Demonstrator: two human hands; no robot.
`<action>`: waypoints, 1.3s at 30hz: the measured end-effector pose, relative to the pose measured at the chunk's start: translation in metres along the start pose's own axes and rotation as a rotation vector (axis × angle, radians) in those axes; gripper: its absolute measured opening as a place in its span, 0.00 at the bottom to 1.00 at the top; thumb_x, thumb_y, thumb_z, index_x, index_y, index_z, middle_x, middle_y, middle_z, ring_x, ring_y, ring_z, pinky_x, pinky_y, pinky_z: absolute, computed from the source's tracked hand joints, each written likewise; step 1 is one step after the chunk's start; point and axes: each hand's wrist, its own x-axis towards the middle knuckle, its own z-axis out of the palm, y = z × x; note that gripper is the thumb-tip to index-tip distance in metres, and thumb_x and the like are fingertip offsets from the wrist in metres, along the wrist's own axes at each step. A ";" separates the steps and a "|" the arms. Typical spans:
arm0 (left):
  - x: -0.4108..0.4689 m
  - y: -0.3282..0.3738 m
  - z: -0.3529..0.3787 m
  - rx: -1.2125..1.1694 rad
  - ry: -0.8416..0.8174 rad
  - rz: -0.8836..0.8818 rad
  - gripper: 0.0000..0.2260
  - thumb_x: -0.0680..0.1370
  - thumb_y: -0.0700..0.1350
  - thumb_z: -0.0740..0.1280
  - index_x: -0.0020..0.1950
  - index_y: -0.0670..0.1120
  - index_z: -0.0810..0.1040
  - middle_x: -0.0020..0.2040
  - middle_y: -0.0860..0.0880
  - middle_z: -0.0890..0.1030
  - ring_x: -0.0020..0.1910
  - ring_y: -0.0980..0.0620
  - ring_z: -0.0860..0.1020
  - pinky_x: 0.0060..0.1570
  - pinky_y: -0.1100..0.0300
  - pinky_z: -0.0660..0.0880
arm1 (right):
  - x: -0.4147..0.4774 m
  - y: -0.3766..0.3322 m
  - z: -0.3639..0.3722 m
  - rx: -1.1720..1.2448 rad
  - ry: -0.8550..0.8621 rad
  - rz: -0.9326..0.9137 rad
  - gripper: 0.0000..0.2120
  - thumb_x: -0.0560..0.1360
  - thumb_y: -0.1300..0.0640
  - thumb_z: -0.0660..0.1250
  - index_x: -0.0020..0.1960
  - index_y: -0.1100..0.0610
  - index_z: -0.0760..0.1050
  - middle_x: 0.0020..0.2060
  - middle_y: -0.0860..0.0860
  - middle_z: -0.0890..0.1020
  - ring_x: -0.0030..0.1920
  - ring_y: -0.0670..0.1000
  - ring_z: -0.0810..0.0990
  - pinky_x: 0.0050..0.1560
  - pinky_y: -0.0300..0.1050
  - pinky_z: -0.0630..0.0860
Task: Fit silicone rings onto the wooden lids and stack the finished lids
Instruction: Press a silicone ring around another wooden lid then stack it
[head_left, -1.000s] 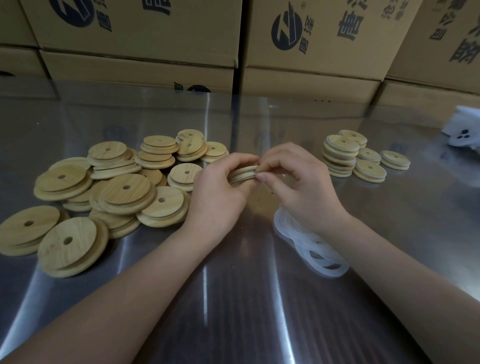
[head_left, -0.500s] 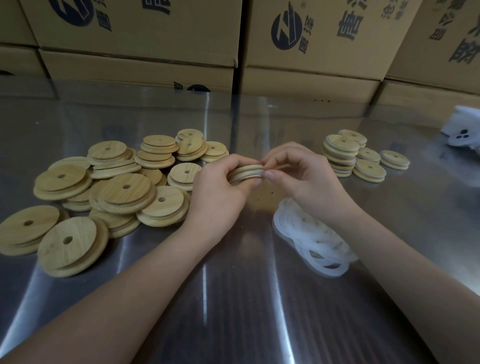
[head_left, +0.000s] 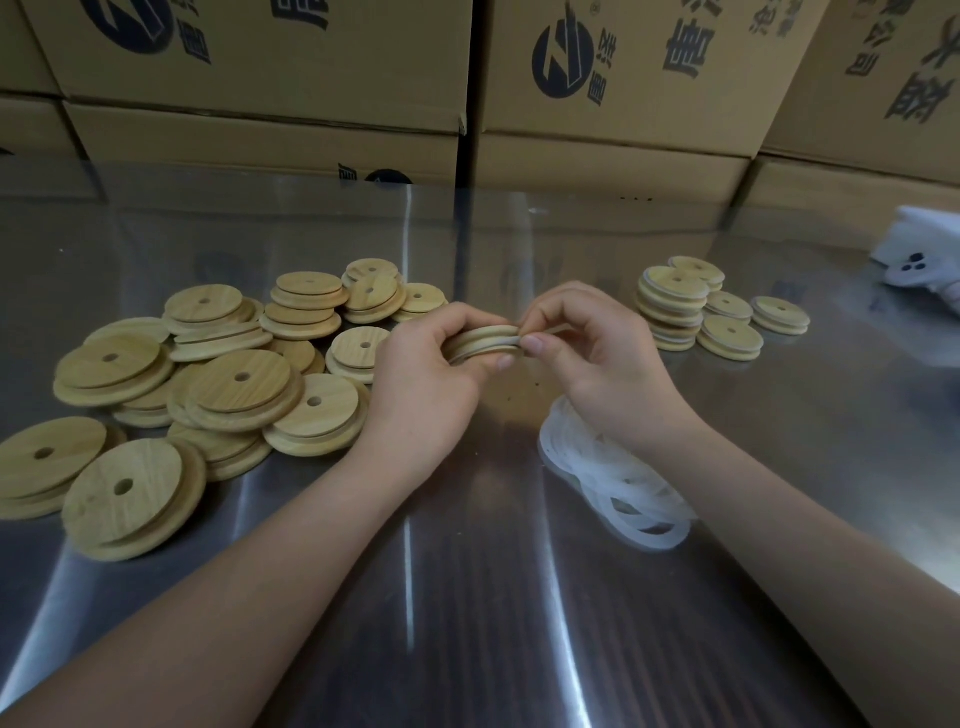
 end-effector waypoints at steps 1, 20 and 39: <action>0.000 0.000 0.000 -0.008 -0.002 -0.003 0.12 0.71 0.36 0.75 0.45 0.54 0.83 0.40 0.57 0.83 0.44 0.60 0.81 0.49 0.63 0.76 | 0.000 0.000 0.001 0.000 0.005 -0.006 0.05 0.74 0.67 0.68 0.43 0.58 0.78 0.42 0.52 0.79 0.45 0.52 0.79 0.47 0.51 0.77; 0.000 -0.005 0.002 -0.087 0.002 -0.039 0.13 0.72 0.39 0.76 0.43 0.58 0.82 0.38 0.58 0.83 0.43 0.58 0.81 0.47 0.56 0.80 | 0.001 -0.002 0.000 -0.064 0.012 0.001 0.09 0.74 0.66 0.70 0.42 0.53 0.77 0.39 0.43 0.75 0.41 0.45 0.75 0.44 0.34 0.69; -0.003 -0.005 0.002 -0.223 -0.066 -0.183 0.10 0.74 0.38 0.73 0.46 0.54 0.82 0.43 0.51 0.84 0.43 0.54 0.83 0.35 0.56 0.83 | 0.007 0.001 -0.015 0.376 -0.183 0.412 0.06 0.76 0.66 0.69 0.42 0.58 0.80 0.36 0.51 0.82 0.38 0.47 0.80 0.44 0.40 0.79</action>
